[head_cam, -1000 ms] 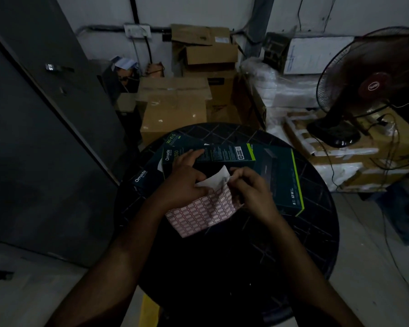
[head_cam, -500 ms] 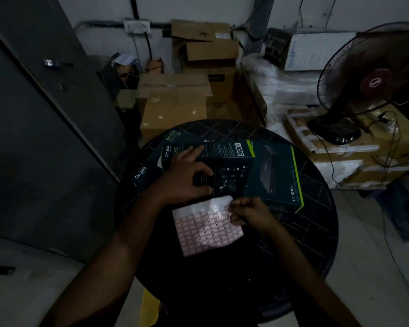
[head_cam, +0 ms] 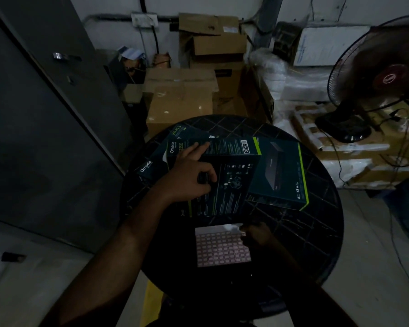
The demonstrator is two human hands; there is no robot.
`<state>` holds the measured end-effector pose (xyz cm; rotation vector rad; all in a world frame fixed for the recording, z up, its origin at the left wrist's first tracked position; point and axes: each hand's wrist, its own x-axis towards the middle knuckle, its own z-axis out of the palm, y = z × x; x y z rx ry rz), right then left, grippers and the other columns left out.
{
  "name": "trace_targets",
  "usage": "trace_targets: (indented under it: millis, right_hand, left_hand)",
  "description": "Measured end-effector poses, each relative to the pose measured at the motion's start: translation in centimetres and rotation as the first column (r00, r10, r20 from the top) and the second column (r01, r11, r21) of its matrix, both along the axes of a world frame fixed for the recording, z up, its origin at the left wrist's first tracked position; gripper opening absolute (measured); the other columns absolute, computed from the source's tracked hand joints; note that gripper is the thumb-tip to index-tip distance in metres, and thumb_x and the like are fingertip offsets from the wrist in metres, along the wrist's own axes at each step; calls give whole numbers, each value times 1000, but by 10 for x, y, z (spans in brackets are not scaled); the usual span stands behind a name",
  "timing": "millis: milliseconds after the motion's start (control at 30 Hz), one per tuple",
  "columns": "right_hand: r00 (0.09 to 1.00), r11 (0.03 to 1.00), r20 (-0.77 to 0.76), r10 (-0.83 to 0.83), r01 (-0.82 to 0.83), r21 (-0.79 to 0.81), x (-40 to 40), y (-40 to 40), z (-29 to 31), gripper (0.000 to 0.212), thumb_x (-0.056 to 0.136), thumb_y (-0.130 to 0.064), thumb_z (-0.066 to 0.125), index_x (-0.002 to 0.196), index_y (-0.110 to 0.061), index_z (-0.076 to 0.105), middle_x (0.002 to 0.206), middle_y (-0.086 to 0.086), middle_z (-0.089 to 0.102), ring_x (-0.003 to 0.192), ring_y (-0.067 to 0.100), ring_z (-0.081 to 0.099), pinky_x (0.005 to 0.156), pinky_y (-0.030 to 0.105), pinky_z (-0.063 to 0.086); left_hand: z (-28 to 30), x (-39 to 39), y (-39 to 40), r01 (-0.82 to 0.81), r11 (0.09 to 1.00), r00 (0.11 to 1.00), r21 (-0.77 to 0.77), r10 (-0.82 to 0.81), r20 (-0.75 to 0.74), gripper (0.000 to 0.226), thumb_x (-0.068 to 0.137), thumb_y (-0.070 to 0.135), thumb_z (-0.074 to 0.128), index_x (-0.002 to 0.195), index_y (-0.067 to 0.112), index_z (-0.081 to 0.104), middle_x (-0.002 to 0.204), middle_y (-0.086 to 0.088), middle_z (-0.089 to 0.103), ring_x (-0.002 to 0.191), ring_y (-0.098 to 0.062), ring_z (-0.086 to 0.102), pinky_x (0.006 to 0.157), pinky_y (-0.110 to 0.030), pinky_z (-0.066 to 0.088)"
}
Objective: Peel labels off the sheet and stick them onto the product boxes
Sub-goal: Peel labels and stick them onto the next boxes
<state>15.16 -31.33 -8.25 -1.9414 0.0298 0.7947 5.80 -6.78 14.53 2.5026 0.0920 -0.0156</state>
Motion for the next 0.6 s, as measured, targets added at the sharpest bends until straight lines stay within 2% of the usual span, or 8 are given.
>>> trace_targets:
  millis: [33,100,167,267,333,400,500,600]
  right_hand:
    - [988,999,-153,-24,21,-26,-3,0,9,10,89,-13,62,99,-10,65,99,18,70,64,15,65,67,34,62]
    - [986,1000,-168,8,-7,7,-2,4,32,5,92,-10,62,88,-12,61,84,15,64,66,18,60,57,29,58]
    - [991,989,-117,64,-48,138,0,9,70,12,92,-6,65,81,-8,63,80,16,58,74,24,58,58,27,47]
    - [958,943,105,267,-283,175,-1,13,134,15,96,-5,60,84,-9,67,82,13,67,81,20,64,71,31,51]
    - [865,886,291,409,-453,99,3,19,176,14,97,-9,60,86,-13,68,84,9,71,80,15,66,76,29,53]
    - [762,853,459,458,-522,16,5,28,214,9,96,-14,62,89,-15,67,87,3,72,82,8,67,75,22,53]
    - [614,841,629,477,-526,-125,13,48,248,7,95,-17,64,89,-17,68,95,-3,74,91,6,69,80,17,53]
    - [419,810,722,550,-477,-341,22,69,263,8,92,-11,65,85,-14,67,93,-4,66,83,4,62,72,4,42]
  left_hand:
    - [-1,0,-1,-9,1000,1000,9,9,26,19,82,16,70,94,29,66,164,7,7,150,-15,-4,120,-44,9]
    - [-5,-1,-2,-73,997,990,-23,75,118,22,87,11,64,102,26,62,162,4,21,150,-15,7,120,-39,13]
    - [-12,-2,-3,-159,982,958,-101,178,225,29,91,7,58,114,24,59,154,3,38,147,-13,21,118,-33,21]
    - [-23,0,-3,-215,970,909,-116,242,339,41,93,6,57,130,22,58,144,0,52,141,-13,35,116,-30,28]
    - [-29,5,-5,-246,966,887,-83,259,382,42,93,6,59,133,20,60,140,0,56,138,-14,40,115,-27,27]
    - [-32,10,-7,-271,961,863,-53,267,429,37,93,8,61,129,18,64,136,0,60,133,-15,46,114,-25,27]
    - [-32,14,-7,-300,948,800,-101,308,515,28,89,9,66,115,17,72,119,-1,70,116,-13,61,106,-36,45]
    - [-28,15,-7,-334,936,757,-114,338,559,24,85,11,66,106,18,75,105,2,75,99,-14,68,90,-45,53]
